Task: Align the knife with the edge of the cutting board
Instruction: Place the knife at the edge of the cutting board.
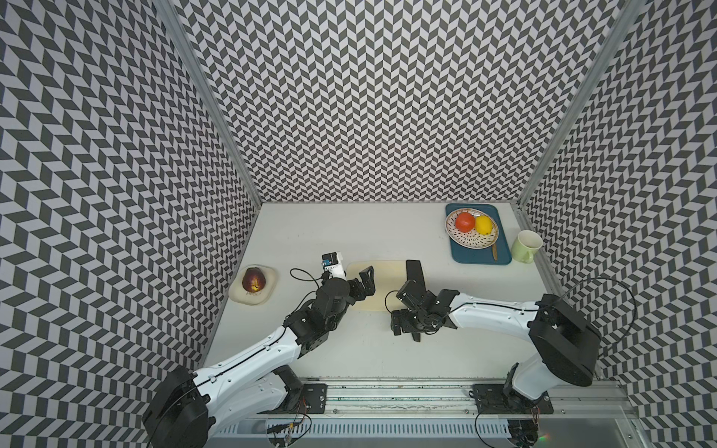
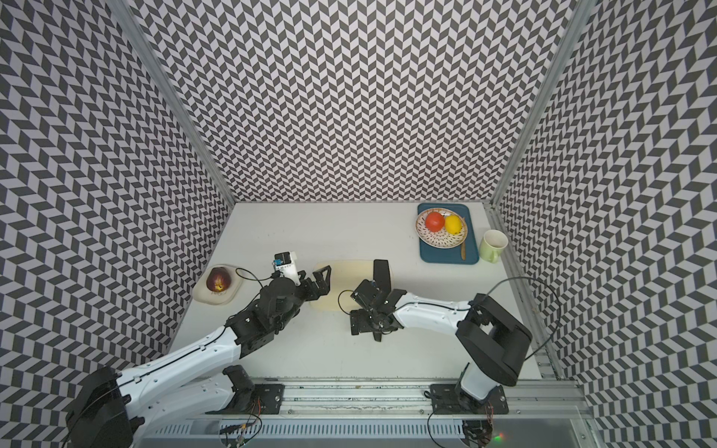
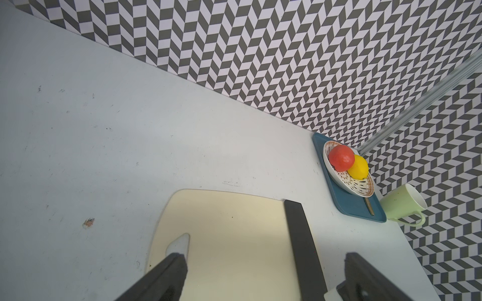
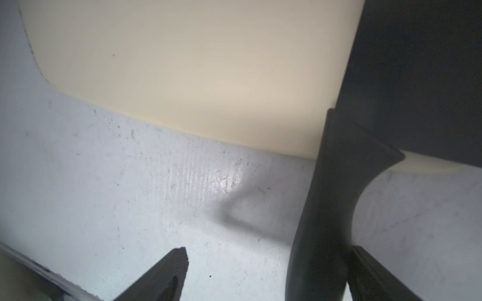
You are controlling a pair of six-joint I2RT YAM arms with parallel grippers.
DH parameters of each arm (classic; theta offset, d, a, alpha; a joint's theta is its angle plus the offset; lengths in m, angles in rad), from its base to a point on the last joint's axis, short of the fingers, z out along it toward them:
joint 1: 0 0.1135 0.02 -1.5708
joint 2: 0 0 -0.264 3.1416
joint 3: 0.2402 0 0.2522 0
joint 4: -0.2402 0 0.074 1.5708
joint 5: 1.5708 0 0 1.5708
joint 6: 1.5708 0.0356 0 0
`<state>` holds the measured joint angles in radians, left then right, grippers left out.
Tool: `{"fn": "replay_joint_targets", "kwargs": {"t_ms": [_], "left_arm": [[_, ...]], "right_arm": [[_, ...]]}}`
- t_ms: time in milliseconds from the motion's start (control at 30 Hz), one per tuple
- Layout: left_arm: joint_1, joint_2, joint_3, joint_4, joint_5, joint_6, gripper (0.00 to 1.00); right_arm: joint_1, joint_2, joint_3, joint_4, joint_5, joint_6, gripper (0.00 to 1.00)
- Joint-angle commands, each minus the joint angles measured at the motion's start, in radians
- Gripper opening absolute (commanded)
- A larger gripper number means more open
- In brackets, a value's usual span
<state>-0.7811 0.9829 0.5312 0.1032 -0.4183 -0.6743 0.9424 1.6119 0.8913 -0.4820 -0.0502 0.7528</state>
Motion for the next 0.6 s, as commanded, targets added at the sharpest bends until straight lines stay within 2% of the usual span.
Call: {"fn": "replay_joint_targets", "kwargs": {"t_ms": [0, 333, 567], "left_arm": [[-0.001, 0.004, -0.002, 0.008, -0.012, 0.01, 1.0], [0.0, 0.008, -0.002, 0.008, -0.014, 0.011, 1.0], [0.0, -0.001, 0.001, -0.004, -0.041, 0.009, 1.0]], "right_arm": [[0.012, 0.026, 0.019, 0.031, -0.014, 0.012, 0.96], [0.015, 0.023, 0.032, 0.005, 0.013, 0.014, 0.97], [0.01, -0.082, 0.012, -0.036, 0.123, 0.02, 0.99]]}}
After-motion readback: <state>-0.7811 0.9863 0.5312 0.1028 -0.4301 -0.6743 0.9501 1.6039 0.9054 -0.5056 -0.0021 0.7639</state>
